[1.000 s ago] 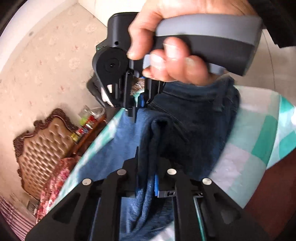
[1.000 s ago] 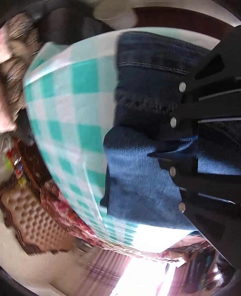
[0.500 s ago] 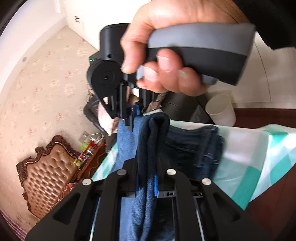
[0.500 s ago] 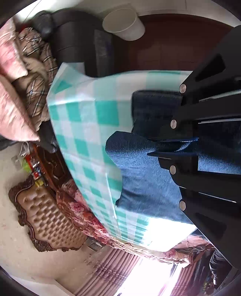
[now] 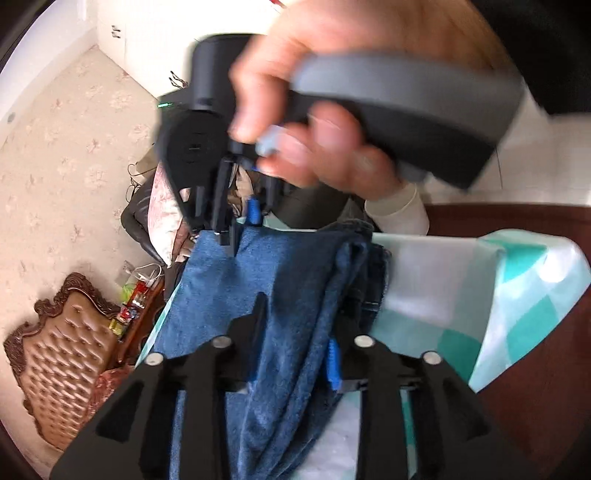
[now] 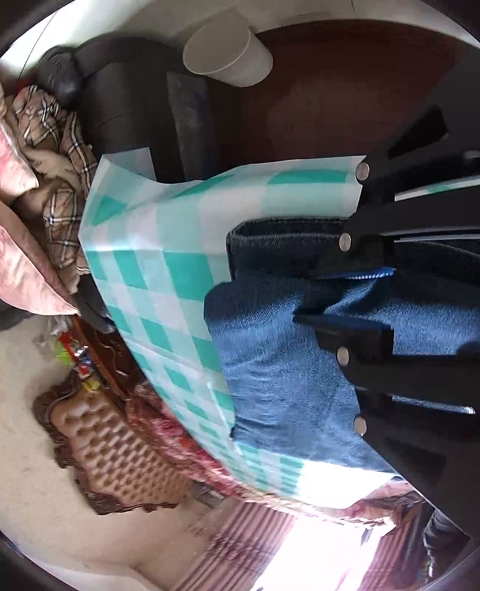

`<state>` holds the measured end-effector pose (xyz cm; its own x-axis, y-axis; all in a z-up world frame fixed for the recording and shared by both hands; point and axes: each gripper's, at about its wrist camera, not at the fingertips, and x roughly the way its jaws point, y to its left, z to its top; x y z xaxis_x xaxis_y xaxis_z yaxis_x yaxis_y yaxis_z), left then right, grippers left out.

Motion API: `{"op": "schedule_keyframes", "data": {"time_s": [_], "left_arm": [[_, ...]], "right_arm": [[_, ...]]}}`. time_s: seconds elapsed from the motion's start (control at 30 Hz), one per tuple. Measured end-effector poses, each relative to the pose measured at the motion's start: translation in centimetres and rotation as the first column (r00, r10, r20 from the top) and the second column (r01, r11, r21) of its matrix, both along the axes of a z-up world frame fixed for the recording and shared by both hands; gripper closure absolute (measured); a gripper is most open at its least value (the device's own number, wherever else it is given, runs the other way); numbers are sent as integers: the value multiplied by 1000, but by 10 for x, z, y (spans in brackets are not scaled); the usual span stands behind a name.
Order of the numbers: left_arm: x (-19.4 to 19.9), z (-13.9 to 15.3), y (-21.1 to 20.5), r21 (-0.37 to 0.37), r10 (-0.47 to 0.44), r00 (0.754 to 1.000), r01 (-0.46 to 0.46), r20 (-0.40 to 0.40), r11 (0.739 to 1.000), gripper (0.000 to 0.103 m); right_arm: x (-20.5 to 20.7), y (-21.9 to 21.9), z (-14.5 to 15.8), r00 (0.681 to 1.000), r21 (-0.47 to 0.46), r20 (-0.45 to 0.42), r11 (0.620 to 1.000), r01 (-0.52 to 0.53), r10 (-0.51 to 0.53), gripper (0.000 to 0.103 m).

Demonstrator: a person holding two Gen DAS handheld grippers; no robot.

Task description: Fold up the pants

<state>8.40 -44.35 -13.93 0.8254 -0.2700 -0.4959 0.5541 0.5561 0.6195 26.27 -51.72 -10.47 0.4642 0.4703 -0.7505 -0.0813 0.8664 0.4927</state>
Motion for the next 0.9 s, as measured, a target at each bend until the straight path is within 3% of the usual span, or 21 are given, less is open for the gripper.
{"op": "schedule_keyframes", "data": {"time_s": [0.03,0.07,0.13,0.2,0.27,0.33,0.37,0.4,0.43,0.5,0.53,0.57,0.6,0.63,0.77,0.87,0.9], "left_arm": [[-1,8,7,-39,-12,1000,11,-20,999,39],[-4,20,20,-98,-32,999,28,-44,995,33],[-7,43,47,-201,-55,995,38,-80,979,30],[2,71,81,-330,-54,989,5,-138,944,30],[41,97,111,-457,-10,970,-106,-243,883,39],[86,109,123,-517,-7,939,-184,-345,836,65],[119,111,119,-527,-49,908,-197,-417,826,70],[141,110,115,-531,-75,888,-201,-453,823,83],[163,106,109,-530,-97,866,-208,-491,822,86],[206,92,80,-497,-145,799,-211,-583,842,86],[218,82,70,-484,-157,780,-204,-605,851,86],[238,67,53,-441,-160,742,-199,-651,875,86],[248,56,45,-408,-143,722,-206,-677,889,86],[258,42,35,-361,-102,710,-224,-697,905,91],[266,27,27,-349,-81,699,-250,-711,903,92],[266,33,34,-382,-97,689,-274,-719,883,92],[264,39,38,-399,-102,701,-275,-706,875,92]], "right_arm": [[-2,-3,0,1000,-2,8,1000,20,-20,81],[-4,-5,0,999,-7,12,999,34,-34,79],[-12,-10,5,997,-32,29,997,76,-75,75],[-27,-17,16,986,-71,69,985,157,-152,74],[-50,-14,35,968,-151,127,961,233,-215,74],[-75,6,49,964,-209,169,949,237,-203,74],[-84,17,52,963,-235,180,942,241,-202,74],[-91,26,52,959,-265,192,929,257,-210,74],[-97,36,51,953,-314,202,907,280,-224,74],[-101,49,41,955,-378,201,882,283,-220,74],[-99,52,28,960,-402,165,874,274,-225,74],[-98,52,18,962,-415,139,868,270,-233,75],[-97,53,8,964,-427,110,865,264,-240,76],[-96,52,0,964,-426,97,865,264,-246,78],[-99,50,-6,959,-426,104,859,284,-265,78],[-96,53,-8,958,-441,106,851,285,-267,78],[-97,55,-7,958,-446,106,848,286,-267,78]]}}
